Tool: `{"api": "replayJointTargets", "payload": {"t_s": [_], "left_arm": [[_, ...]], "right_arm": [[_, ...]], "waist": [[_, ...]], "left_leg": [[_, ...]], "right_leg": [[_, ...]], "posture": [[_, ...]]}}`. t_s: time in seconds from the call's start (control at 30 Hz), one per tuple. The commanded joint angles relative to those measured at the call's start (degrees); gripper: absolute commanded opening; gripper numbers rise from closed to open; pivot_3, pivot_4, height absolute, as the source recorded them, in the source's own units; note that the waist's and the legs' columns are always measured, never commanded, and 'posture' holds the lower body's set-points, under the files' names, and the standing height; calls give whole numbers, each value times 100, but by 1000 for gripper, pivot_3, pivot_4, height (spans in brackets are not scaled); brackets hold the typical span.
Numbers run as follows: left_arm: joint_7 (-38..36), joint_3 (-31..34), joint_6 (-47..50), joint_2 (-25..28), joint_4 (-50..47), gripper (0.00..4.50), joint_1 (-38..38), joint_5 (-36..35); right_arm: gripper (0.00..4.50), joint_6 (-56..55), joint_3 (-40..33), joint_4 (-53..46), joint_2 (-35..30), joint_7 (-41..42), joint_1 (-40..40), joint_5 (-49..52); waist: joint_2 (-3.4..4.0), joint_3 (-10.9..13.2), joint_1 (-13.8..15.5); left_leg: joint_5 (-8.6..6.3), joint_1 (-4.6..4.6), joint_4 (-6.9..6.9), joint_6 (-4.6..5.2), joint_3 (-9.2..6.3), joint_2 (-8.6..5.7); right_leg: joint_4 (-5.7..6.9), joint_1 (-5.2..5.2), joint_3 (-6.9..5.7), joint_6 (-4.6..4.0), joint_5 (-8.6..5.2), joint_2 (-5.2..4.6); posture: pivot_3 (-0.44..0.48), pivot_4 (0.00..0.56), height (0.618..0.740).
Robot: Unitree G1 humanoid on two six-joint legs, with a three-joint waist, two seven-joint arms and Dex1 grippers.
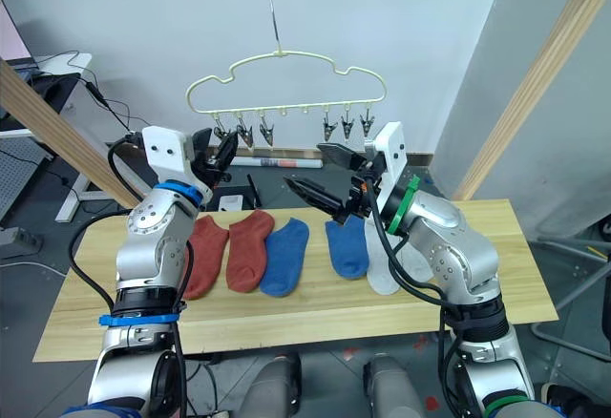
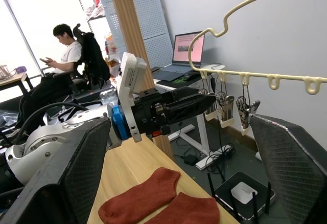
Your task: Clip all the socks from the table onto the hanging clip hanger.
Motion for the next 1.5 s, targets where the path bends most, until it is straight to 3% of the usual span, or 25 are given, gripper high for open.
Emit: {"api": "replayJointTargets", "payload": {"t_s": [0.03,0.5,0.6,0.7,0.87,1.13,1.3,1.5], "left_arm": [[33,14,-180,10,-57,2518,-141,32],[-32,-15,-333,36,95,2518,-241,72],[-69,-29,-405,27,143,1917,-257,73],[-83,-33,-450,29,183,960,-280,77],[-99,-27,-457,42,181,41,-308,70],[-125,-60,-160,126,-19,13,-223,89],[-279,-103,406,229,-519,13,35,-70],[-281,-89,607,239,-712,13,192,-102]], "right_arm": [[4500,-34,-125,-306,-16,-7,-117,158],[4500,-29,-137,-283,14,-13,-130,148],[4500,-34,-139,-265,12,-6,-115,142],[4500,-27,-140,-267,19,-19,-91,144],[4500,-19,-119,-270,32,-31,-48,134],[4500,159,122,149,-500,-619,291,-906],[4500,120,126,1391,-974,-1473,538,-2061],[4500,-315,143,3015,-1054,-1749,345,-2743]], "waist": [[0,0,0],[-1,11,0],[0,19,0],[0,23,0],[0,29,0],[-1,29,4],[-1,29,15],[0,30,-20]], "left_leg": [[0,0,0,0,0,0],[0,0,0,0,1,0],[0,0,0,0,0,0],[0,0,0,0,0,0],[0,0,0,0,1,0],[0,-1,0,0,1,-1],[1,0,2,-2,5,-3],[1,3,1,-2,12,1]], "right_leg": [[0,0,0,0,0,0],[0,0,0,1,1,0],[0,0,0,1,1,0],[0,0,0,0,1,0],[0,0,0,1,1,0],[0,0,0,1,1,-1],[1,0,3,3,2,-4],[3,-4,10,3,2,1]], "posture": [[-52,257,740],[-48,257,740],[-48,257,740],[-47,256,740],[-45,256,740],[-29,252,740],[-22,244,740],[-13,232,740]]}}
